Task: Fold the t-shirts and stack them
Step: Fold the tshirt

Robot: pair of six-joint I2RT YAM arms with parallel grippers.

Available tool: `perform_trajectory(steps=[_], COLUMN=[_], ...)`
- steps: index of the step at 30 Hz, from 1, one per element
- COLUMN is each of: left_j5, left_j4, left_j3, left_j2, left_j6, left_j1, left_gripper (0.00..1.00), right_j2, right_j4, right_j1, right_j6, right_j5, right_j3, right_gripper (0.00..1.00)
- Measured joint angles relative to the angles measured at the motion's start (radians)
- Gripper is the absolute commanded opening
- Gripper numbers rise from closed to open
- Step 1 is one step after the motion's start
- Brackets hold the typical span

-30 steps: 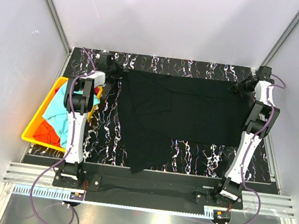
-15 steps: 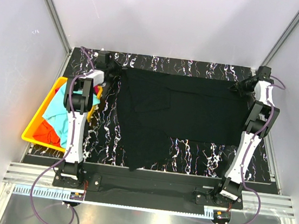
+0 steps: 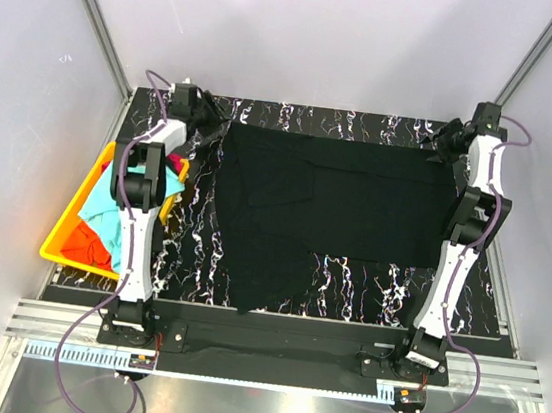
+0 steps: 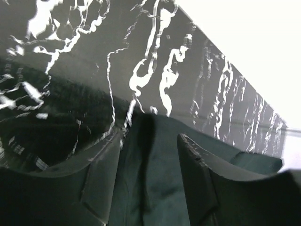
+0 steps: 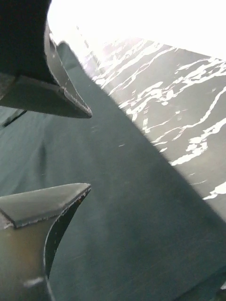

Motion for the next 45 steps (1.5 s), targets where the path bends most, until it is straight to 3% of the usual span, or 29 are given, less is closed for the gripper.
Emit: perform_trajectory(steps=[4, 10, 15, 19, 24, 33, 45], left_j5=[-0.027, -0.058, -0.091, -0.112, -0.186, -0.267, -0.31], left_j4=[-0.052, -0.084, -0.172, -0.31, -0.51, -0.579, -0.591], left_j3=[-0.118, -0.482, -0.78, -1.016, -1.119, -1.216, -1.225], left_j2=[-0.18, -0.632, -0.922, -1.088, -1.166, -1.227, -1.086], left_j6=[0.062, 0.087, 0.106, 0.059, -0.032, -0.209, -0.338], left_j1=[-0.004, -0.065, -0.218, -0.37, -0.5, -0.676, -0.737], left_gripper=[0.56, 0.49, 0.48, 0.51, 0.52, 0.52, 0.48], right_j2=[-0.112, -0.477, -0.746, -0.853, -0.909, -0.992, -1.099], right_j4=[-0.112, -0.182, -0.155, -0.138, -0.104, -0.079, -0.048], right_j1=[0.011, 0.006, 0.017, 0.065, 0.127, 0.122, 0.122], right_j6=[-0.061, -0.098, -0.103, -0.117, -0.142, -0.192, -0.189], right_j5=[0.116, 0.224, 0.23, 0.229, 0.213, 0.214, 0.213], right_j3=[-0.044, -0.411, -0.738, -0.917, -1.086, -1.275, -1.302], right_gripper=[0.68, 0.68, 0.69, 0.7, 0.7, 0.72, 0.72])
